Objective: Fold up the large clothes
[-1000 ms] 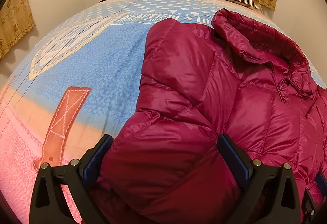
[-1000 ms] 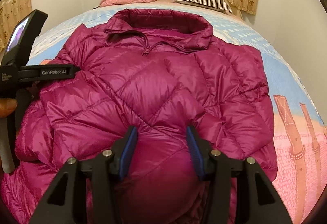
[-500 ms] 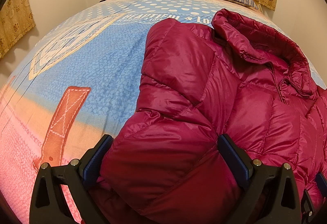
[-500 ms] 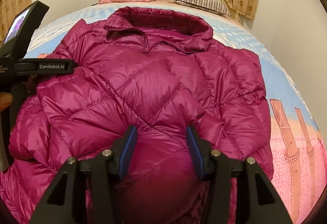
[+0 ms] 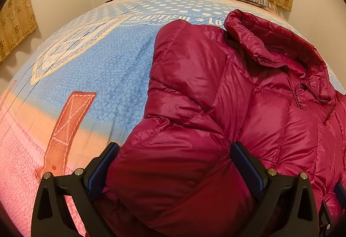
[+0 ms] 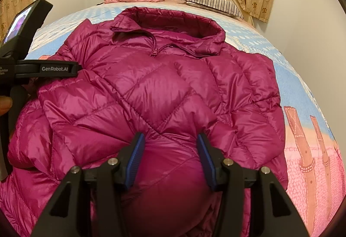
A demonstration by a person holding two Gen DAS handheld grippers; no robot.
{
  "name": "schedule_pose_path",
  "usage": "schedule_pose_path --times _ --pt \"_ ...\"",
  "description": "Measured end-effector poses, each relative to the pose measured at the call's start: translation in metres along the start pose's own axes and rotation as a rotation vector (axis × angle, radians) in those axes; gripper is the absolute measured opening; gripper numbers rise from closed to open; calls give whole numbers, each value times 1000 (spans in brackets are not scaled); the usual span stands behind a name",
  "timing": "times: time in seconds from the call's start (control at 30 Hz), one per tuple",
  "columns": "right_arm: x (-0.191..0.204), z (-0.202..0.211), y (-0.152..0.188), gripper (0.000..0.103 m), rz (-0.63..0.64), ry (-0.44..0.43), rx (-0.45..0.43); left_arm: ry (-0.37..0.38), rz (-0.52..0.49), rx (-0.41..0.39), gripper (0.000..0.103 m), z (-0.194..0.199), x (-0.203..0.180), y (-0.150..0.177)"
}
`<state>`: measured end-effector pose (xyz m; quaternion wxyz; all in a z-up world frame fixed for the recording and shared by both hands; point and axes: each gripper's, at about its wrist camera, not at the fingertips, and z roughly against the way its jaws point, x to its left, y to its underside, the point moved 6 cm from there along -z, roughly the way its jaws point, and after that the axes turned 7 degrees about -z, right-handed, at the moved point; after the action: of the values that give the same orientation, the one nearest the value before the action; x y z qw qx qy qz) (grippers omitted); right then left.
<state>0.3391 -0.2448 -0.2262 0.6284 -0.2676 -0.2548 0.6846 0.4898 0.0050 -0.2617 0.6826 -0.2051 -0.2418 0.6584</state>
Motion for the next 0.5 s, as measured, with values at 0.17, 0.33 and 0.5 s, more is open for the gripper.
schedule_pose_path --times 0.17,0.33,0.5 --pt "-1 0 -1 54 0 2 5 -25 -14 9 102 12 5 -4" --pt "-5 18 -9 77 17 -85 16 -13 -84 -126 102 74 12 -25" --pt "-12 36 -41 83 47 -122 -22 23 -142 -136 102 84 5 -62"
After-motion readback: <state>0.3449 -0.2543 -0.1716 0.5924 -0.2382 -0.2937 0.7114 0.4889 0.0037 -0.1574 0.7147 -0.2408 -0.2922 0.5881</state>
